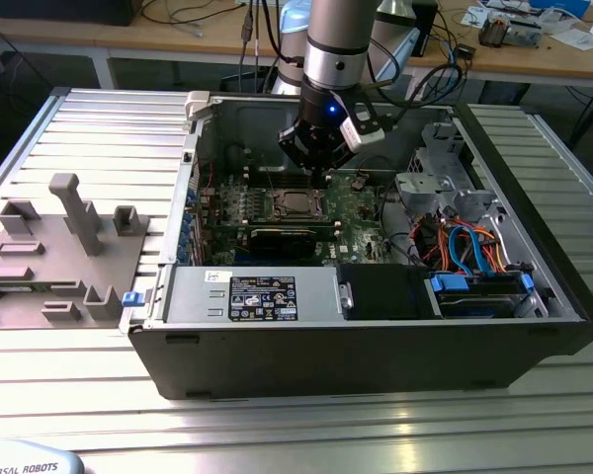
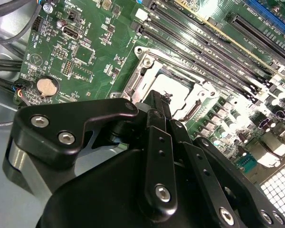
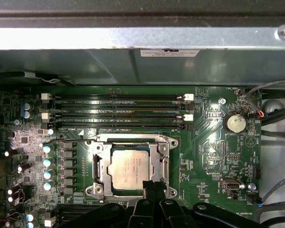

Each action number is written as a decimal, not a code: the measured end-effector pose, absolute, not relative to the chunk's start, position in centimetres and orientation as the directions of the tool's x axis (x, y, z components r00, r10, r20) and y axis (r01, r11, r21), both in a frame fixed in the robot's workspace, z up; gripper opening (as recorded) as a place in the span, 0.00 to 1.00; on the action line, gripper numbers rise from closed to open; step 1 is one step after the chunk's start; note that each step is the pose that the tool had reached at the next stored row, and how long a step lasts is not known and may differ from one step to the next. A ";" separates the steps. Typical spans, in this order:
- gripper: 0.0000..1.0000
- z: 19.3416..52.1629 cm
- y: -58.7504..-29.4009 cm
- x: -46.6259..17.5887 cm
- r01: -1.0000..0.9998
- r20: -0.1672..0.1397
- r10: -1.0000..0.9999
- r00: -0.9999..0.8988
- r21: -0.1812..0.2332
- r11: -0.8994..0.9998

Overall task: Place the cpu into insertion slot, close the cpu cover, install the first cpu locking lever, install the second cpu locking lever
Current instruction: 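Install the first cpu locking lever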

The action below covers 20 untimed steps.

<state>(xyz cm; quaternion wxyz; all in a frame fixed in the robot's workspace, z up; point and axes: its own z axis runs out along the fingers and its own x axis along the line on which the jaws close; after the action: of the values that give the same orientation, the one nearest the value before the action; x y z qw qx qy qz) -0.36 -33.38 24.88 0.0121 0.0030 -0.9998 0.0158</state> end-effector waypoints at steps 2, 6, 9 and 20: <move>0.11 24.9 -33.4 -0.4 -0.008 0.024 -0.007 -1.000 -0.032 0.999; 0.11 24.9 -33.4 -0.4 -0.012 0.024 -0.011 -1.000 -0.032 0.999; 0.11 24.9 -33.4 -0.4 -0.016 0.024 -0.015 -1.000 -0.032 0.999; 0.11 24.9 -33.4 -0.4 -0.030 0.024 -0.030 -0.999 -0.032 0.999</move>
<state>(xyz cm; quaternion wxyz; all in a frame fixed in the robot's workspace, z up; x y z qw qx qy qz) -0.36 -33.38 24.88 0.0119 0.0150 -0.9997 0.0160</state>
